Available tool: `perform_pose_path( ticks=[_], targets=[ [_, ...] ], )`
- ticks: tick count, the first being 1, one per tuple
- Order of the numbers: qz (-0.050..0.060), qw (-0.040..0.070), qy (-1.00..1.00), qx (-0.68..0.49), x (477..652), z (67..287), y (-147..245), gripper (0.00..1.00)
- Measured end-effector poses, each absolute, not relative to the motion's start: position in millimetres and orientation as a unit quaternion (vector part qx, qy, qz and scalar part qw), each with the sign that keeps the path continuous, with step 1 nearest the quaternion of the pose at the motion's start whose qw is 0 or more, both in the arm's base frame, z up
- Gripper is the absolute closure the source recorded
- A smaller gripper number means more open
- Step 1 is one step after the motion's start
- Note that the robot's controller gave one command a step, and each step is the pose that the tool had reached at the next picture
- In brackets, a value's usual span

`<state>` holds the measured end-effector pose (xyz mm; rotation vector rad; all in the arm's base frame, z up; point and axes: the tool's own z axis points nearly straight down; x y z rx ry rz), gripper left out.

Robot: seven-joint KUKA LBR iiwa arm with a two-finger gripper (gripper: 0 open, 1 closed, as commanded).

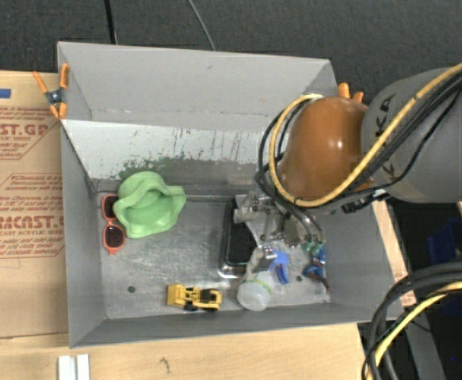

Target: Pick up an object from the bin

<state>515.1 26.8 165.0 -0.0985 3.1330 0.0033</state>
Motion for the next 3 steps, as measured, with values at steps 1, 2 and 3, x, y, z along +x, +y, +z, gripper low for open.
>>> perform_pose_path(
  ticks=[1, 2, 3],
  targets=[
    [0.0, -0.001, 0.998, -0.069, 522.8, 158.3, -31.9, 0.0],
    [-0.002, 0.003, 0.995, -0.098, 516.9, 140.7, -55.1, 0.0],
    [-0.005, 0.01, 0.994, -0.113, 508.3, 79.7, 41.6, 1.0]
  ],
)
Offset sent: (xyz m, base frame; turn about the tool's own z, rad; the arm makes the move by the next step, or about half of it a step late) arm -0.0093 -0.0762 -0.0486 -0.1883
